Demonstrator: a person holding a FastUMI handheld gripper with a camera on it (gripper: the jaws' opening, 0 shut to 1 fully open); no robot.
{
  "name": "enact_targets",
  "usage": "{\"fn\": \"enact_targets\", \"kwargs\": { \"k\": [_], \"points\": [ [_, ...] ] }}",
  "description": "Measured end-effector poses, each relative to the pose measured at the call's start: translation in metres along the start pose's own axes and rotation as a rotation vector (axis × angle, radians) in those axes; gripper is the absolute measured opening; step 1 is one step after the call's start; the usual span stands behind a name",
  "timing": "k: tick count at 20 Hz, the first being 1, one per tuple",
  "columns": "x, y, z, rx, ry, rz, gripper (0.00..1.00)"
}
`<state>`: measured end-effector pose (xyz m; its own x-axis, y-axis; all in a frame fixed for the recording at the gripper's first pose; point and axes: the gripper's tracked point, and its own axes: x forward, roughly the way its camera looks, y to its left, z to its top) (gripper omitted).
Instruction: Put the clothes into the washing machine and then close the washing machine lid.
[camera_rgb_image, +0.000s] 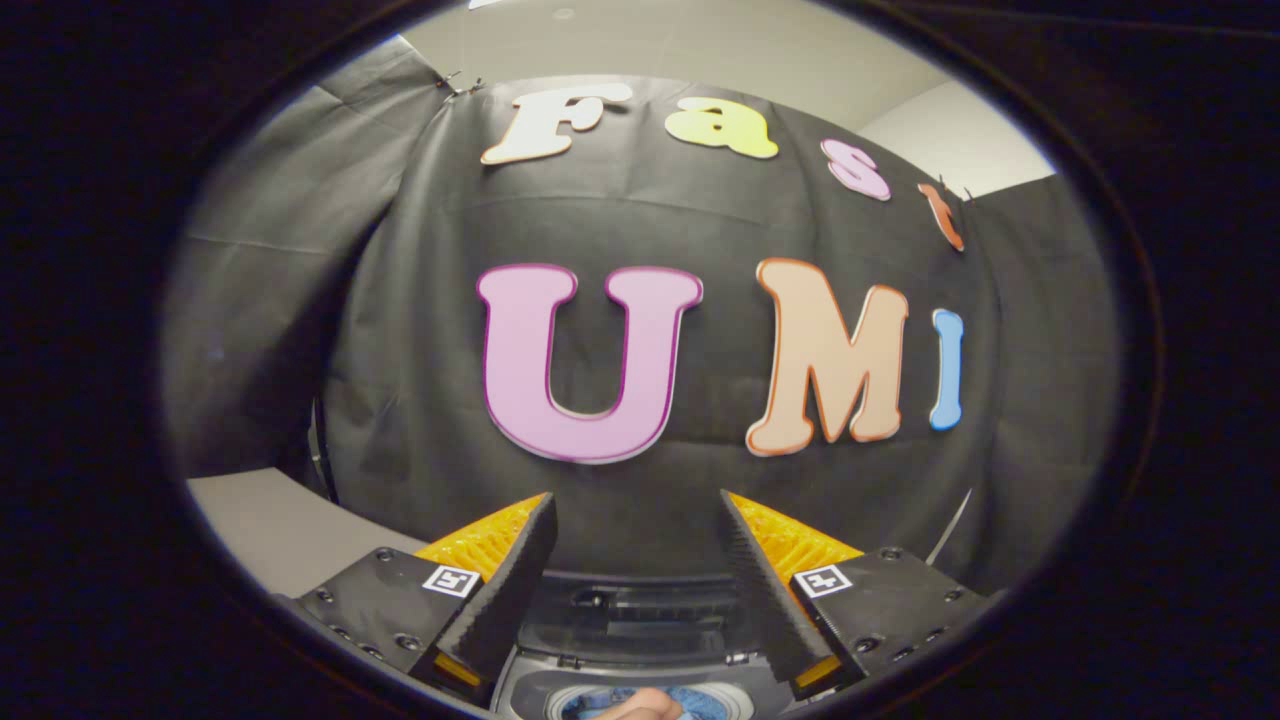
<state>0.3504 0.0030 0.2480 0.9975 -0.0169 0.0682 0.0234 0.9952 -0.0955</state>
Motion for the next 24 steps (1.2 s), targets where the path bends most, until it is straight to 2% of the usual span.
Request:
{"fn": "enact_targets", "kwargs": {
  "k": [3, 8, 11, 15, 18, 19, 21, 24],
  "points": [
    [0.031, 0.006, 0.016, 0.002, -0.035, 0.041, 0.98],
    [0.097, 0.003, -0.005, 0.036, -0.011, 0.025, 0.98],
    [0.117, 0.005, -0.055, 0.033, 0.075, 0.038, 0.98],
    [0.134, 0.013, -0.131, 0.100, 0.193, 0.048, 0.98],
    [0.137, 0.024, -0.191, 0.195, 0.396, 0.056, 0.98],
    [0.159, 0.018, -0.184, 0.147, 0.338, 0.038, 0.98],
    [0.169, 0.016, -0.188, 0.061, 0.333, 0.046, 0.97],
    [0.160, 0.014, -0.180, 0.082, 0.288, 0.043, 0.98]
  ]
}}
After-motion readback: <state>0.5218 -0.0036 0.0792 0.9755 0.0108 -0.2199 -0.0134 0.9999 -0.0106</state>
